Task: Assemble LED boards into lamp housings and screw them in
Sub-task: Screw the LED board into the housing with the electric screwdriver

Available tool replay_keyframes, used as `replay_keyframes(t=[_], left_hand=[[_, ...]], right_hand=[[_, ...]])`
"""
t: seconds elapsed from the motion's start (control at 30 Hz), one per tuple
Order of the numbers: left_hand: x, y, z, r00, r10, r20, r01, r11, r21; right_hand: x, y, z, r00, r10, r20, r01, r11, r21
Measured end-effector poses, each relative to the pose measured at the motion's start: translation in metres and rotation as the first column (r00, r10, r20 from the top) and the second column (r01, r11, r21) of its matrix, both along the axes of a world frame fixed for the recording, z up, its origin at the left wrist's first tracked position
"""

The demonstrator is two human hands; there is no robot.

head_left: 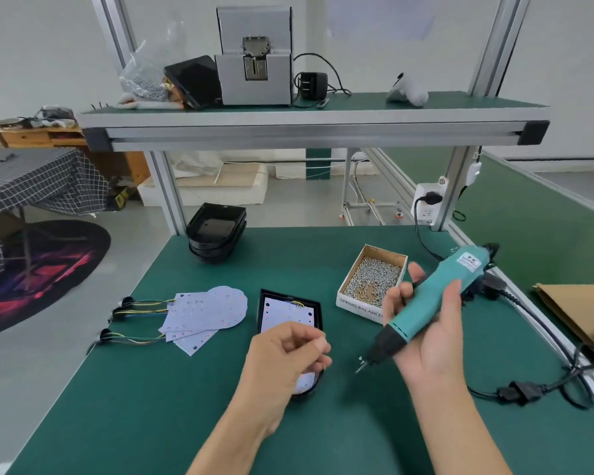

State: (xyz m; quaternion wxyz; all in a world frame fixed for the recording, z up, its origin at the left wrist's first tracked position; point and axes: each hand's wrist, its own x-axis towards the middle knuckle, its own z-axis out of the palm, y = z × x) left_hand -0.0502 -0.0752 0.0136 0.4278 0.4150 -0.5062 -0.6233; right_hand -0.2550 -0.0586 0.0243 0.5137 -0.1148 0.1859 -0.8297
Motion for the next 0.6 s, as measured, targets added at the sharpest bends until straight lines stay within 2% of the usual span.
replay_keyframes(t=[0.3,0.43,0.6], left_hand=[[0.008,0.013,0.003,0.971,-0.011,-0.240,0.063,0.976,0.209],[0.003,0.017,0.001,0.966,-0.006,-0.257,0.080,0.957,0.278],[0.003,0.021,0.004,0.928,0.016,-0.372,0.117,0.936,0.333]], right_hand=[[0.015,0.002,0.032,0.987,-0.075,-0.143,0.058,0.991,-0.121],[0.023,0.003,0.033,0.985,-0.089,-0.151,0.070,0.989,-0.127],[0.029,0.002,0.035,0.991,-0.088,-0.105,0.072,0.987,-0.143]])
